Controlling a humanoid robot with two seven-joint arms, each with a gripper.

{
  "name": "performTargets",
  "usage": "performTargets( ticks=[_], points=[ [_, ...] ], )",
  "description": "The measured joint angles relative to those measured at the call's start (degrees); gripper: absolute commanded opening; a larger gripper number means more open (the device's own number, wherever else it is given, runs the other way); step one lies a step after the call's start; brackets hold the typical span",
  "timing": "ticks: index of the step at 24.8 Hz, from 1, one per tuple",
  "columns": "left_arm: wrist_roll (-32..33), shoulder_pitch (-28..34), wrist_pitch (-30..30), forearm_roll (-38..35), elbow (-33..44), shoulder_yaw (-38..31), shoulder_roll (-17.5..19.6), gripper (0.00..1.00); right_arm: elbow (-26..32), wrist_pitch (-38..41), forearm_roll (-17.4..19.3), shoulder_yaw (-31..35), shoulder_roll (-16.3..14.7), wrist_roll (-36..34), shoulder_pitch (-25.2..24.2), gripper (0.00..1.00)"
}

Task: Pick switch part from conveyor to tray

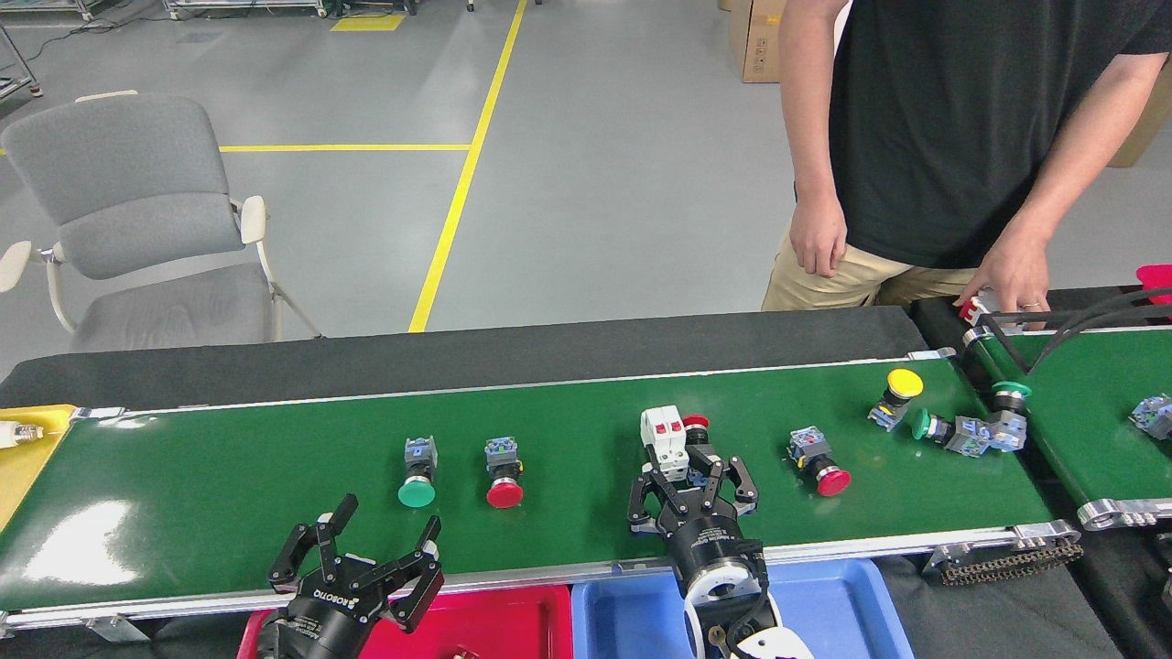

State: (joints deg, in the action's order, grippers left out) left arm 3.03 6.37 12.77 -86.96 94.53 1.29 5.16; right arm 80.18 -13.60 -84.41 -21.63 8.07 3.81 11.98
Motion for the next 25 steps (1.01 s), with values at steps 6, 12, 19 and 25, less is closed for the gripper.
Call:
performTargets(
  ticks=[6, 12, 19, 25],
  points=[
    [0.17, -0.33, -4.65, 0.05, -2.78, -0.8, 0.1, 1.0, 13.49, 1.4, 4.23, 0.3, -8.92, -1.47, -9.41, 0.07],
    [0.19, -0.31, -6.28, 0.14, -4.13, -5.06, 0.32, 1.0, 18.24, 5.6, 5.58, 0.49, -14.1, -4.89, -21.13, 0.14],
    [0.23, -1.12, -11.64, 0.19, -8.24, -6.7, 2.06, 0.99, 20.01, 7.51, 5.67, 0.84, -17.62, -6.95, -26.76, 0.99],
    [0.41, -6.77, -14.33, 0.34, -14.86, -8.57, 3.69, 0.99, 20.14, 7.64, 5.76, 5.77, -12.67, -6.99, -23.9, 0.99]
  ],
)
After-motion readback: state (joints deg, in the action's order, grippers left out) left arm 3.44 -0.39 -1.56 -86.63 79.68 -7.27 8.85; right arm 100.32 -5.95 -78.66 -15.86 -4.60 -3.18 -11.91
